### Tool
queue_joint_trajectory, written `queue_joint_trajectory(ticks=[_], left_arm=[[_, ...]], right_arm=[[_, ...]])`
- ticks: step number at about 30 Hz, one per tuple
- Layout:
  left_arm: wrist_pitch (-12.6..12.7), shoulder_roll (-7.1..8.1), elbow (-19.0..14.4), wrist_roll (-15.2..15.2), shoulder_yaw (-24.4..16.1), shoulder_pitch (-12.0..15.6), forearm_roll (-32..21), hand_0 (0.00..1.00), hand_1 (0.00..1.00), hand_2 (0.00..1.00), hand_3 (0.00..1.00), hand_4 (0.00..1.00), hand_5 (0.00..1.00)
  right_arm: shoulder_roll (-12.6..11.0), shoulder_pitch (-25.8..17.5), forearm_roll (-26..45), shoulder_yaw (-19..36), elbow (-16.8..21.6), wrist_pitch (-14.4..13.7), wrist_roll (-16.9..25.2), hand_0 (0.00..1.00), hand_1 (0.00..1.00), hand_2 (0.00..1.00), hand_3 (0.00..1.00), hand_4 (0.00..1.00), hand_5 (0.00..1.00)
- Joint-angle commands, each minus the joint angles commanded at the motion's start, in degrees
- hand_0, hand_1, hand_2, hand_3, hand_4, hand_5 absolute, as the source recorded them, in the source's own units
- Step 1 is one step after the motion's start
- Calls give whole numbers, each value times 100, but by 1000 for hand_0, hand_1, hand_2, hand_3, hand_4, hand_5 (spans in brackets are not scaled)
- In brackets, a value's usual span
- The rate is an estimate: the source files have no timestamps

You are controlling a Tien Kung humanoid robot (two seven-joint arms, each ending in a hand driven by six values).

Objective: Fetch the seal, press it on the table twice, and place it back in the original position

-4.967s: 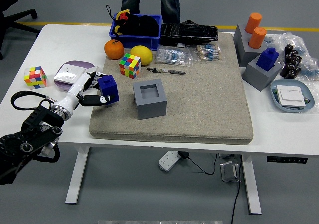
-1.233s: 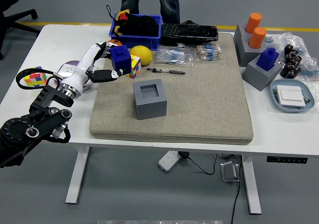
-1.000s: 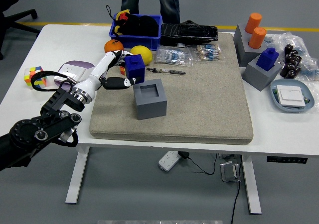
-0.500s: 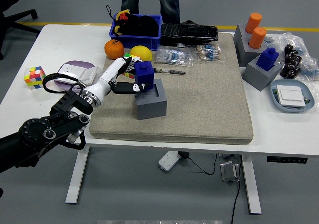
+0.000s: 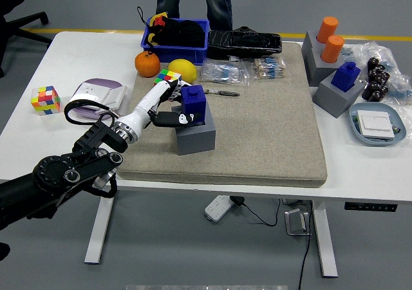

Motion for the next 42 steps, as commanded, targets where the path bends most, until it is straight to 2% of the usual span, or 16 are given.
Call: queue_joint_trajectory(ticks=[18,42], left_arm=[[39,-91,148,-35,238,-66,-81,622,518,472,586,687,2],[55,-76,212,-42,382,-107,-73,622,519,472,586,690,2]], right_arm=[[4,17,2,13,0,3,2,864,775,735,742,798,571],[3,16,-3,37,2,3,-1,864,774,735,743,797,569]])
